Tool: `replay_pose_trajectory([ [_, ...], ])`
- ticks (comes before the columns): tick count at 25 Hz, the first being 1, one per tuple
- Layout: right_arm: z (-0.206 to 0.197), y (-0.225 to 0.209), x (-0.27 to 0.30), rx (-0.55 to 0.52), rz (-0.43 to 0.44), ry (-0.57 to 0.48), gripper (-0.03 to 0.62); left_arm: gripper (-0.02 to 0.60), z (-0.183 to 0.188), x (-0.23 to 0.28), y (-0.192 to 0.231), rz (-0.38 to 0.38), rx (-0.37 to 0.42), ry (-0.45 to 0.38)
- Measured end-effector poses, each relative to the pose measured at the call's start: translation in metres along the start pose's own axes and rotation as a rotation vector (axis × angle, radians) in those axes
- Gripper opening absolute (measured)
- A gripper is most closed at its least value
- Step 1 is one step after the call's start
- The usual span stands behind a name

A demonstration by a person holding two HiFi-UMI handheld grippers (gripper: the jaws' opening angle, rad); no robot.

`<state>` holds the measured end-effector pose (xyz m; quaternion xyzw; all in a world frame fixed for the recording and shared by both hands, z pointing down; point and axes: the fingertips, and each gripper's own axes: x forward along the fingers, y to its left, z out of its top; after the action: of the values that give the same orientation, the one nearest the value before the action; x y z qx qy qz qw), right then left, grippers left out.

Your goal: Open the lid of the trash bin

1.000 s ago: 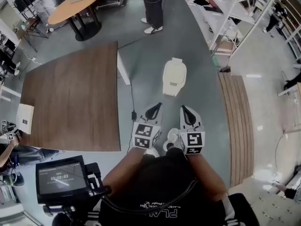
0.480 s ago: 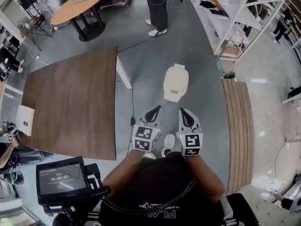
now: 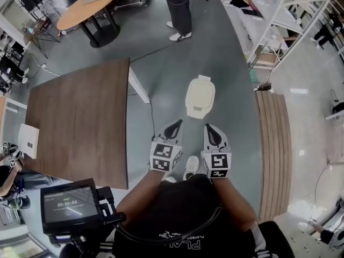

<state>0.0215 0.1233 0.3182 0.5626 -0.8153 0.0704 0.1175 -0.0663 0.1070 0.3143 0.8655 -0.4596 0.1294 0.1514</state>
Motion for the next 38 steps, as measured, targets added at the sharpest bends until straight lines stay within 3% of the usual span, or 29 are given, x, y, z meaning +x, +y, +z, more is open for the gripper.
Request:
replay_pose_trajectory([
  [11,-0.004,-0.049,0.029,0.019,0.012,-0.003,0.000,0.000,0.008,0.052,-0.003,0.022,0.004,0.018],
  [30,0.019,-0.084,0.051,0.070,0.028,-0.044,0.000,0.000,0.054,0.073,-0.003,0.019,0.015,-0.033],
  [38,0.003,-0.072,0.056,0.101,0.011,-0.049,0.000,0.000,0.029,0.072,0.007,0.020,-0.027,-0.001],
])
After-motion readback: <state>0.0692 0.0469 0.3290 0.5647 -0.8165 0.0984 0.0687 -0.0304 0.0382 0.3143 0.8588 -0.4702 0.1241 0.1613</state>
